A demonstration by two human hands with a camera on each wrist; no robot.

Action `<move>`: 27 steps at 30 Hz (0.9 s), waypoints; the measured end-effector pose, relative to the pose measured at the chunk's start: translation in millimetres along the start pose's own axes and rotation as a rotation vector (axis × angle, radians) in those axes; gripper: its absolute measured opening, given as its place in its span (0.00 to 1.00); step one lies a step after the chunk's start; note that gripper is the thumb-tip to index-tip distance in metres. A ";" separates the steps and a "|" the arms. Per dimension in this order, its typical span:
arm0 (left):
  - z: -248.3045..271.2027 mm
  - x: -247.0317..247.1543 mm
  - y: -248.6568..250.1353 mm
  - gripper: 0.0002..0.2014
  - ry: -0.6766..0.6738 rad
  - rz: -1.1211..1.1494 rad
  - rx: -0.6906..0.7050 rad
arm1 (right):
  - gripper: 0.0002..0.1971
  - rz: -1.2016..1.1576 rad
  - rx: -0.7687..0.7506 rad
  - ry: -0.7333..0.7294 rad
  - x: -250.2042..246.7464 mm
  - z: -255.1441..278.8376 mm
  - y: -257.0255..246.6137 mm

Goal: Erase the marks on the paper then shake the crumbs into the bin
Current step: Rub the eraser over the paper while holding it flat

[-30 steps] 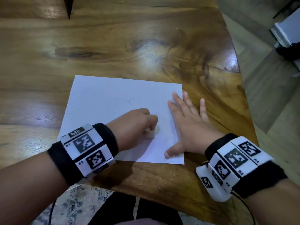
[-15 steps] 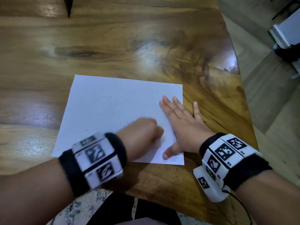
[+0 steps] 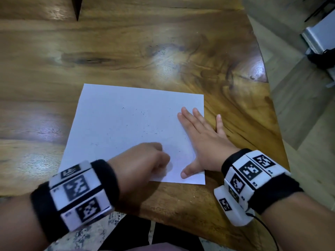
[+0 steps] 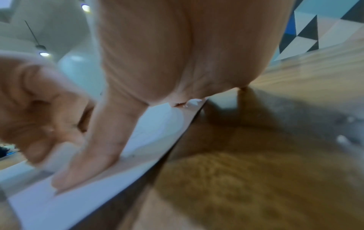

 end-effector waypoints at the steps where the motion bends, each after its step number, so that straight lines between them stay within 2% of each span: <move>1: -0.7 0.7 -3.2 0.07 -0.015 0.001 -0.013 | 0.74 0.002 0.002 0.001 0.2 -0.1 0.1; 5: -45.1 -42.3 -14.7 0.03 0.144 -0.008 -0.128 | 0.74 0.006 0.011 0.006 0.1 0.0 -0.5; 7: -60.7 -51.2 -19.7 0.05 0.146 0.046 -0.186 | 0.74 0.003 0.018 0.002 -0.3 0.3 -0.7; 10: -42.1 -25.3 -12.8 0.02 0.098 -0.061 -0.052 | 0.74 -0.008 0.025 -0.005 -0.8 0.0 0.1; 12: -13.7 -8.3 -13.0 0.06 0.070 -0.177 0.023 | 0.74 -0.007 0.032 -0.014 -0.6 0.2 0.2; 13: -8.2 -1.7 -19.1 0.08 0.068 -0.187 -0.011 | 0.74 -0.009 0.034 -0.018 -0.2 0.2 -0.2; 15: -6.7 -1.5 -18.3 0.03 0.027 -0.215 0.051 | 0.74 -0.009 0.034 -0.016 -0.3 1.1 -0.8; 17: -27.0 -30.7 -22.8 0.01 0.150 -0.056 -0.048 | 0.74 -0.009 0.030 -0.014 -0.4 1.1 -1.6; 20: -61.3 -61.0 -22.7 0.05 0.210 0.018 -0.166 | 0.74 -0.011 0.028 -0.013 -0.6 0.8 -1.5; 22: -60.0 -55.6 -14.7 0.03 0.200 0.037 -0.141 | 0.73 -0.012 0.026 -0.017 -0.5 0.8 -1.1; 23: -48.3 -48.3 -12.2 0.05 0.203 0.050 -0.107 | 0.73 -0.018 0.026 -0.015 -0.7 0.6 -0.4; 25: -17.1 -26.3 -7.3 0.08 0.116 0.058 -0.031 | 0.74 -0.024 0.025 -0.019 -0.5 0.8 0.0; 27: 2.0 -11.0 -12.9 0.05 0.043 0.119 -0.051 | 0.74 -0.024 0.023 -0.023 0.1 0.9 -0.2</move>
Point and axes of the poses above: each hand's wrist, its own z-axis away from the middle knuckle, its own x-axis out of the palm, y = z × x, the point moved 7 cm from there along -z, towards the middle knuckle, and after that the axes turned 14 degrees about -z, right-handed, at the moved point
